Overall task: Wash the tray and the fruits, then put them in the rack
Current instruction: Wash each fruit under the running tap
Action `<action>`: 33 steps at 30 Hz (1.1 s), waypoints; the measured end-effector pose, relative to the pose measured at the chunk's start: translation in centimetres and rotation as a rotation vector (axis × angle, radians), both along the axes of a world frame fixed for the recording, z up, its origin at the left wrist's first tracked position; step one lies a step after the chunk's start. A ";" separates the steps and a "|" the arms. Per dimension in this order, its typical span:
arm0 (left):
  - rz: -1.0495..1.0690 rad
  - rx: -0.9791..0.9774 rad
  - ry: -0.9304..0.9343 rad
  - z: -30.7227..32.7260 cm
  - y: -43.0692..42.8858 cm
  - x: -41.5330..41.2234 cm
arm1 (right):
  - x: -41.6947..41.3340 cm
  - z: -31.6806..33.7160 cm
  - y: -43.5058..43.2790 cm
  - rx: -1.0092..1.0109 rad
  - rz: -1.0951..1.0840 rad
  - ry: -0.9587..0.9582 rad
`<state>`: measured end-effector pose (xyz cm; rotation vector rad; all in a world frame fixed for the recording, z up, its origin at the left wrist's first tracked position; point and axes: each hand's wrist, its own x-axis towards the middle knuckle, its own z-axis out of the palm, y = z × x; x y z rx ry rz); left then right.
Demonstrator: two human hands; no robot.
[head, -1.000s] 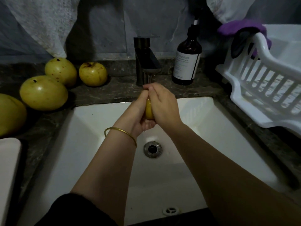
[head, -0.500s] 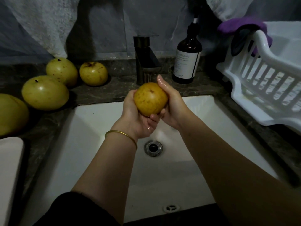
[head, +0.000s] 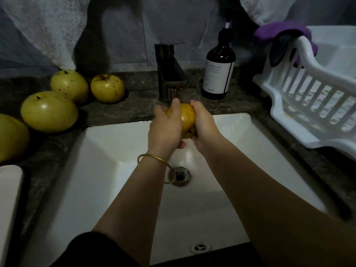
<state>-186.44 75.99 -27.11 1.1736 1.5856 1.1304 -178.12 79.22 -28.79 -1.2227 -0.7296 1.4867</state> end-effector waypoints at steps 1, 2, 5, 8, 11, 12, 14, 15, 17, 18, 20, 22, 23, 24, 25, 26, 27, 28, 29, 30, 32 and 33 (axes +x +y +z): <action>-0.056 0.038 0.058 -0.2 -0.2 0.2 | 0.1 -0.1 0.0 -0.006 0.001 -0.018; -0.098 0.050 0.085 -0.4 -0.3 0.3 | 0.2 -0.1 0.0 -0.008 -0.005 -0.029; -0.111 0.069 0.084 -0.2 0.0 0.0 | 0.1 0.2 0.0 -0.015 -0.010 -0.014; -0.034 0.072 -0.003 0.1 0.3 -0.2 | -0.4 0.5 -0.1 0.045 0.016 -0.064; 0.073 -0.081 -0.180 0.3 0.7 -0.4 | -0.9 0.6 -0.3 0.174 0.083 -0.135; 0.087 -0.141 -0.250 0.3 0.7 -0.5 | -0.9 0.6 -0.3 0.202 0.096 -0.151; 0.086 -0.227 -0.393 0.3 0.7 -0.9 | -0.8 0.5 -0.4 0.244 0.118 -0.158; 0.080 -0.253 -0.449 0.2 0.5 -1.1 | -0.7 0.6 -0.6 0.270 0.130 -0.150; 0.053 -0.283 -0.514 0.2 0.2 -1.2 | -0.7 0.8 -1.0 0.313 0.126 -0.133; 0.040 -0.283 -0.522 0.2 0.1 -1.2 | -0.7 0.9 -1.1 0.321 0.107 -0.138; 0.005 -0.268 -0.499 0.2 0.2 -1.0 | -0.7 1.0 -1.1 0.302 0.062 -0.156; -0.053 -0.233 -0.406 0.3 0.3 -0.8 | -0.5 1.0 -0.7 0.236 0.021 -0.104; -0.074 -0.206 -0.339 0.4 0.3 -0.7 | -0.3 0.9 -0.4 0.187 -0.001 -0.055; -0.089 -0.178 -0.276 0.4 0.2 -0.6 | -0.2 0.8 -0.2 0.135 -0.024 -0.006; -0.103 -0.153 -0.223 0.4 0.2 -0.5 | 0.0 0.6 0.0 0.090 -0.037 0.046; -0.123 -0.129 -0.176 0.4 0.2 -0.5 | 0.1 0.4 0.1 0.051 -0.041 0.107; -0.144 -0.105 -0.128 0.3 0.1 -0.4 | 0.1 0.2 0.2 0.014 -0.037 0.180; -0.160 -0.082 -0.079 0.2 0.1 -0.4 | 0.2 0.0 0.3 -0.023 -0.033 0.251; -0.164 -0.060 -0.035 0.2 0.0 -0.3 | 0.2 -0.2 0.4 -0.057 -0.030 0.301; -0.153 -0.034 0.000 0.1 0.0 -0.3 | 0.2 -0.4 0.5 -0.082 -0.026 0.331; -0.108 0.029 0.072 -0.1 0.2 -0.4 | 0.1 -0.5 0.5 -0.102 -0.004 0.370; -0.076 0.051 0.105 -0.2 0.4 -0.5 | 0.0 -0.4 0.5 -0.095 0.010 0.377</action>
